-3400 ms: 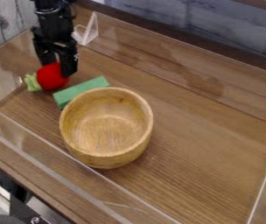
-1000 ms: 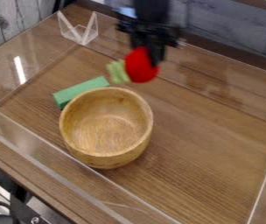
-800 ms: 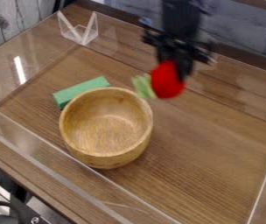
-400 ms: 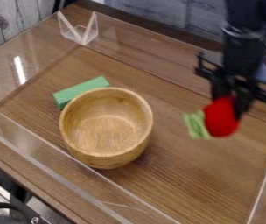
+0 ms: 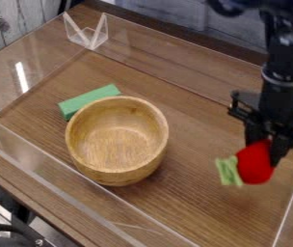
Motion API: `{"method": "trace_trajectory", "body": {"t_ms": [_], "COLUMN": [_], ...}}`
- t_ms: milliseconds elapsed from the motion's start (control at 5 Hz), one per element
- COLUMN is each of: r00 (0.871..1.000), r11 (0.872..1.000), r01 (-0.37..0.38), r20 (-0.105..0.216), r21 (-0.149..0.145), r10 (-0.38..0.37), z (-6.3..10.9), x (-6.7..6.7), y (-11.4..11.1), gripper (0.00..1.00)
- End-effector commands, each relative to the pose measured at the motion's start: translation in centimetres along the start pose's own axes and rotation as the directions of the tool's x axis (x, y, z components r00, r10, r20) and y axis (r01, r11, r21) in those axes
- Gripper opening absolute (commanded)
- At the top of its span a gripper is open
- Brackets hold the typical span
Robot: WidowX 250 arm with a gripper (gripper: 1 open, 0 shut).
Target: Move the red fruit to the right
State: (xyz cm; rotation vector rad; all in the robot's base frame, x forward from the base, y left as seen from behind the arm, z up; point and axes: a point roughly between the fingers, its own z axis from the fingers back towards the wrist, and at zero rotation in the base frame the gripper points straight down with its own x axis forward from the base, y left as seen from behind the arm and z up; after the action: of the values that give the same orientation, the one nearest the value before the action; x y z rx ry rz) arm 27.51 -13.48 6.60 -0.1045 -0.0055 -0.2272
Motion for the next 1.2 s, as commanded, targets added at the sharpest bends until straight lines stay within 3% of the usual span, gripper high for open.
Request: {"method": "trace_trajectory", "body": {"t_ms": [0,400,600,1000], "r00": [0.999,0.998,0.997,0.996], "r11": [1.000,0.998,0.998,0.996], "r01": [0.014,0.042,0.053,0.067], "r20": [0.047,0.054,0.056,0.054], "r21": [0.011,0.036,0.047,0.062], "r10": [-0.014,-0.044,-0.055,-0.070], "z": [0.2,-0.8,-1.2,-1.7], "x": [0.8,1.1,1.3,1.4], "y": [-0.2,0.0,0.3,0.6], "gripper": [0.00,0.00,1.00,1.00]}}
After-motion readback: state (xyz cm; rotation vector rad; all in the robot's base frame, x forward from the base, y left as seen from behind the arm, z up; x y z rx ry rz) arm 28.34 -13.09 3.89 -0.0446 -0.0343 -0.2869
